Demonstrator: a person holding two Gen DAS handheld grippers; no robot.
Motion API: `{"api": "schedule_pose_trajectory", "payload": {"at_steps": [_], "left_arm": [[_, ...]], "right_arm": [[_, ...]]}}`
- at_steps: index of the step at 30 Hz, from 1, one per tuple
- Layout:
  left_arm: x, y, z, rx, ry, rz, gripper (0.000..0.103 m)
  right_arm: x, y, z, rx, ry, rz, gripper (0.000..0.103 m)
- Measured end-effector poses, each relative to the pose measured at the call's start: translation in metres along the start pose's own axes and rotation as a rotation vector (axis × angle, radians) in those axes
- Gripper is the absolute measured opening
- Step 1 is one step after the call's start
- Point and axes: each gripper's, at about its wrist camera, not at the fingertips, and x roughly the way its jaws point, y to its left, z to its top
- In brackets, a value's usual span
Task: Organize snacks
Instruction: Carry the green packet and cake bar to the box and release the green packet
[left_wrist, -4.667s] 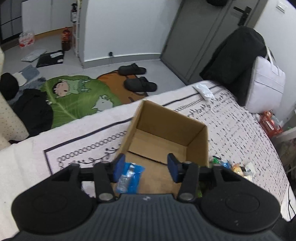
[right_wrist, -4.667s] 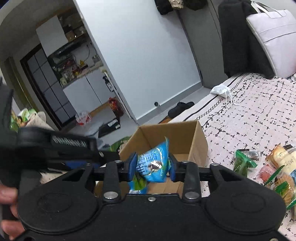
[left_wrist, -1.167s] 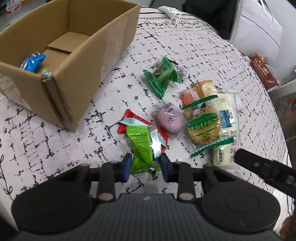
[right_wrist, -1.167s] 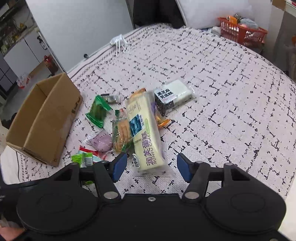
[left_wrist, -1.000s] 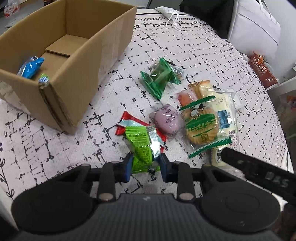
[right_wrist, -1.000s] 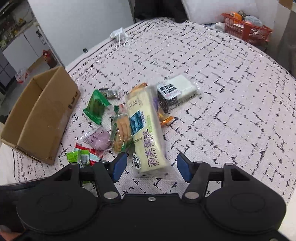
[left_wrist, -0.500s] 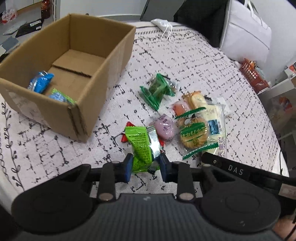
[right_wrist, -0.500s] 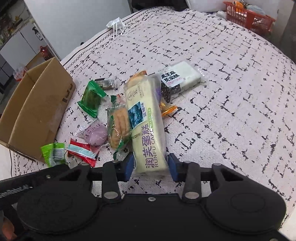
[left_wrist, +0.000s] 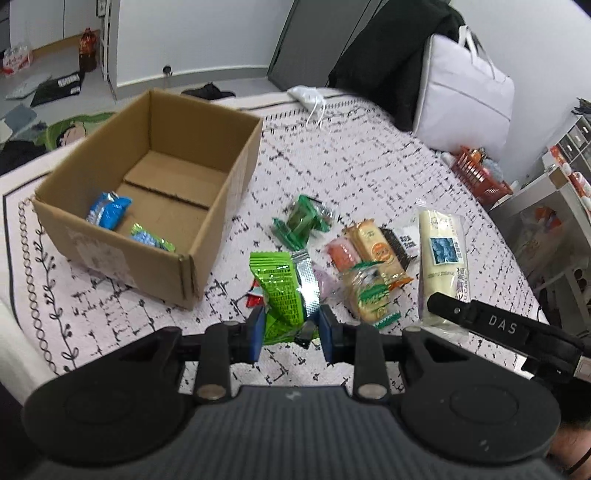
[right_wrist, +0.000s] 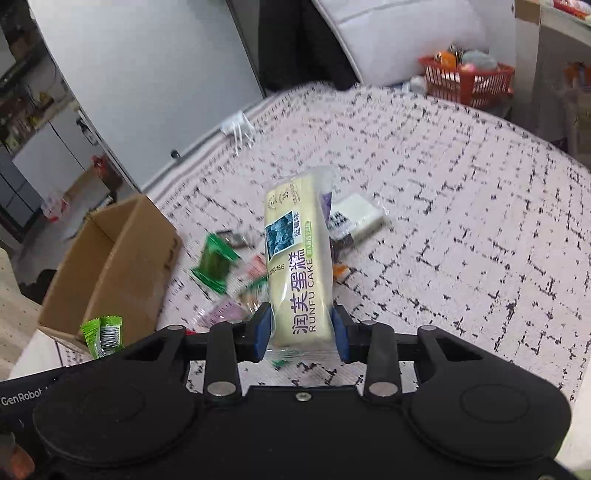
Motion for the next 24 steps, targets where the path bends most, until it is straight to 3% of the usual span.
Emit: {"api": "schedule_pose_trajectory", "payload": {"at_steps": [24], "left_arm": [[-0.067,0.016,0.015,-0.036,-0.171,0.007,0.029]], "right_arm": [[-0.060,0.039,-0.003,0.004,-0.182,0.175,0.034]]}}
